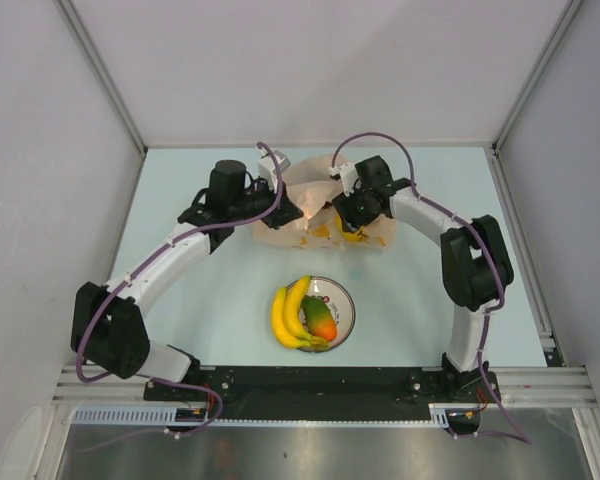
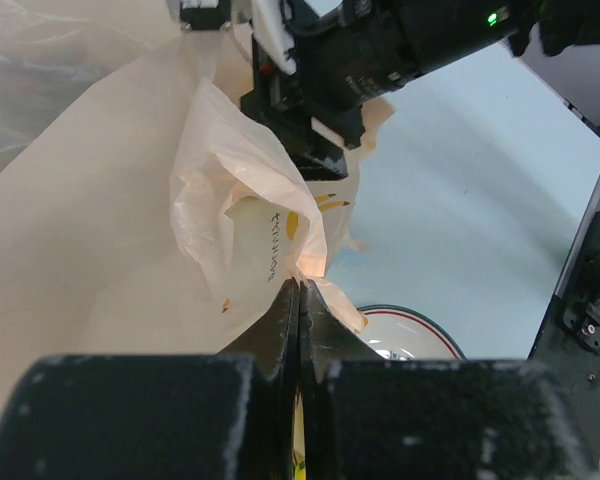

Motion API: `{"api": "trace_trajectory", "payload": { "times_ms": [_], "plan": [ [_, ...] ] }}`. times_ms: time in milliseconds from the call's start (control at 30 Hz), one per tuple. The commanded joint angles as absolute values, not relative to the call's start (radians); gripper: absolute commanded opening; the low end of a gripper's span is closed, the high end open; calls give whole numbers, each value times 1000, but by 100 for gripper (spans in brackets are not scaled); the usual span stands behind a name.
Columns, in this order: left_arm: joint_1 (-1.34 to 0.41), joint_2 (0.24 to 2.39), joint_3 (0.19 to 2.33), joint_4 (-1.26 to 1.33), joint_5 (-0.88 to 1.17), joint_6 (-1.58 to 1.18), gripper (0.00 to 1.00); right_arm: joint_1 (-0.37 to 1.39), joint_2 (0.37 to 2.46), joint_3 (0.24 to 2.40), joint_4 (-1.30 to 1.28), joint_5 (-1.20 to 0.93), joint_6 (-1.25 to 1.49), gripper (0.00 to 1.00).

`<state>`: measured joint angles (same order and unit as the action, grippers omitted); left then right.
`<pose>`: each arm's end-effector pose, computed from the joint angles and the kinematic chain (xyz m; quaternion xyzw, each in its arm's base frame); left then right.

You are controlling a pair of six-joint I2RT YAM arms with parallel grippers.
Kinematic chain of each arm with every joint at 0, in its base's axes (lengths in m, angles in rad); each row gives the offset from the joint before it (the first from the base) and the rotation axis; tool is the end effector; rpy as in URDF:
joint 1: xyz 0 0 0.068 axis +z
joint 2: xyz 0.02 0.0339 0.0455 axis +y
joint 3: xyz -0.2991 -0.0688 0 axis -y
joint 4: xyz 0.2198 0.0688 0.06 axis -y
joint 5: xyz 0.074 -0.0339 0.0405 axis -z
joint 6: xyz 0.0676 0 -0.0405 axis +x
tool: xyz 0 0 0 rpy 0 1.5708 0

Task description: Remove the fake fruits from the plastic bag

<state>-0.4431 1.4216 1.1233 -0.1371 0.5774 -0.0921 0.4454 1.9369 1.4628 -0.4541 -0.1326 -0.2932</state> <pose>0.2748 -0.1713 0.3469 0.2919 0.7691 -0.3678 0.4336 0.3883 0.1953 0.2329 -0.3613 0.8754 0.0866 0.3094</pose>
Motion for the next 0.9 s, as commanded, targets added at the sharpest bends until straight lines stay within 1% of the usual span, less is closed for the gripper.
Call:
{"api": "trace_trajectory", "payload": {
  "times_ms": [0, 133, 167, 200, 333, 367, 500, 700, 867],
  "plan": [
    [-449, 1419, 1158, -121, 563, -54, 0, 411, 1764, 1480, -497, -239, -302, 35],
    [-448, 1413, 1140, -107, 554, -57, 0, 379, 1599, 1419, -502, -353, -293, 34],
    [-448, 1413, 1135, -104, 548, -67, 0, 382, 1530, 1361, -480, -366, -295, 34],
    [-448, 1413, 1126, -97, 543, -75, 0, 382, 1505, 1333, -473, -377, -304, 34],
    [-446, 1414, 1111, -77, 532, -115, 0, 417, 1392, 1188, -498, -483, -406, 33],
    [-448, 1416, 1108, -74, 522, -123, 0, 440, 1343, 1119, -514, -495, -435, 31],
    [-442, 1419, 1114, -67, 485, -121, 0, 521, 1266, 970, -528, -522, -548, 30],
    [-437, 1390, 1102, -66, 482, -109, 0, 650, 1304, 924, -468, -477, -483, 31],
    [-428, 1344, 1043, -64, 489, -112, 0, 696, 1396, 919, -364, -454, -457, 31]
  ]
}}
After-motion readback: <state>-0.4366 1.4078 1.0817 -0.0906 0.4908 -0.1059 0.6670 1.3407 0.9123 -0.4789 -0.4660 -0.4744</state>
